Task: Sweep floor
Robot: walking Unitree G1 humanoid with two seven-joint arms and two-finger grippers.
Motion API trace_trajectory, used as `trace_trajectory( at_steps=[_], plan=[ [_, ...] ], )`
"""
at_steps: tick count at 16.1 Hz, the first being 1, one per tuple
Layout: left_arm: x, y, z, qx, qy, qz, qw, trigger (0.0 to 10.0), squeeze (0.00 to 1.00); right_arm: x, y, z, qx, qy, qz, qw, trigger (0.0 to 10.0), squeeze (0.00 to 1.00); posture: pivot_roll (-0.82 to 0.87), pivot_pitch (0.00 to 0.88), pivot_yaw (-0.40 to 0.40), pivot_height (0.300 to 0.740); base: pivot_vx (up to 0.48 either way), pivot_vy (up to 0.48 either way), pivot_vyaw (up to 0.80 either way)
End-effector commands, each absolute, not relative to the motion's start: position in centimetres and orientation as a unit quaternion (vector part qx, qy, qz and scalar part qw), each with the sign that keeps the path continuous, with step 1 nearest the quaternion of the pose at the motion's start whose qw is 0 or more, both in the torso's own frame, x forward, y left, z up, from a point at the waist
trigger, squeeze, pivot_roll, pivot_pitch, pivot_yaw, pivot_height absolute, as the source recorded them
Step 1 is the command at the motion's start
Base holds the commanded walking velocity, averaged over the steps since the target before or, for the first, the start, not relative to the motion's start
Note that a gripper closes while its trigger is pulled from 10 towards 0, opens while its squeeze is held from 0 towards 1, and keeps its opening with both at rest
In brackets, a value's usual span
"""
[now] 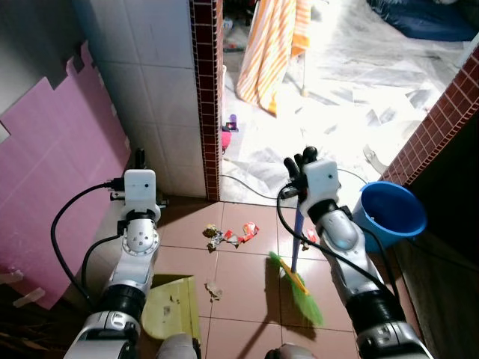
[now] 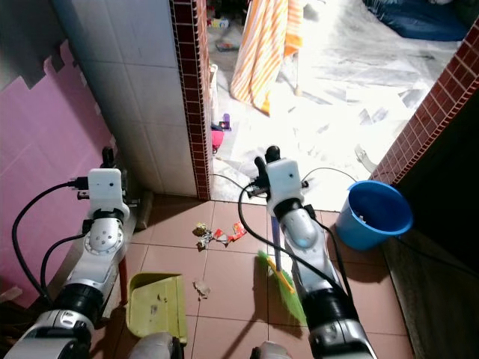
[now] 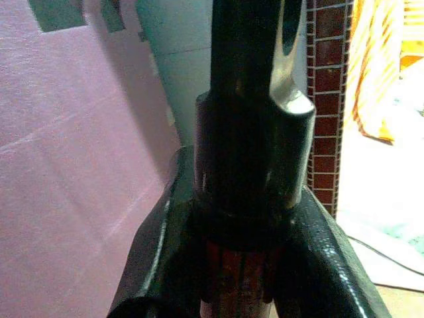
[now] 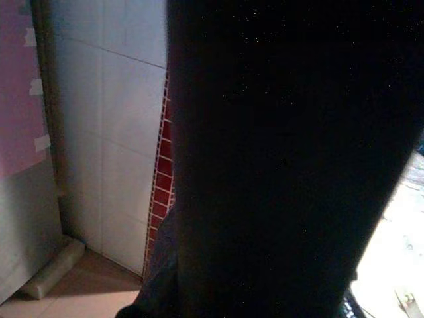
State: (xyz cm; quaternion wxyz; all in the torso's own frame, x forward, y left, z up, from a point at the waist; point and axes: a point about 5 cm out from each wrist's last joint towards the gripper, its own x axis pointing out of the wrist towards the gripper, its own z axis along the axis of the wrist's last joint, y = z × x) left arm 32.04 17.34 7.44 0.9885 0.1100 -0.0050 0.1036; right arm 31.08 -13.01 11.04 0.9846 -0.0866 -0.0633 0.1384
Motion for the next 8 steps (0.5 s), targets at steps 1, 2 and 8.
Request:
trace_trajectory(
  at_steps=[1, 2, 8],
  plan=[
    [32.6, 17.0, 8.3, 0.112, -0.026, 0.098, 0.988, 10.0, 0.0, 31.0, -13.6, 11.8, -0.093, -0.072, 0.134, 0.984, 10.0, 0.0, -0.09, 0.056, -0.024, 0.74, 0.0, 0.0, 0.0],
    [33.4, 16.8, 8.2, 0.107, -0.018, 0.105, 0.989, 10.0, 0.0, 30.4, -14.5, 12.4, -0.076, -0.068, 0.119, 0.988, 10.0, 0.0, -0.16, 0.077, -0.02, 0.74, 0.0, 0.0, 0.0],
    [34.7, 13.2, 8.5, 0.129, -0.023, 0.073, 0.989, 10.0, 0.0, 29.3, -16.0, 13.6, -0.009, -0.041, 0.088, 0.995, 10.0, 0.0, -0.24, 0.088, -0.021, 0.74, 0.0, 0.0, 0.0]
  ],
)
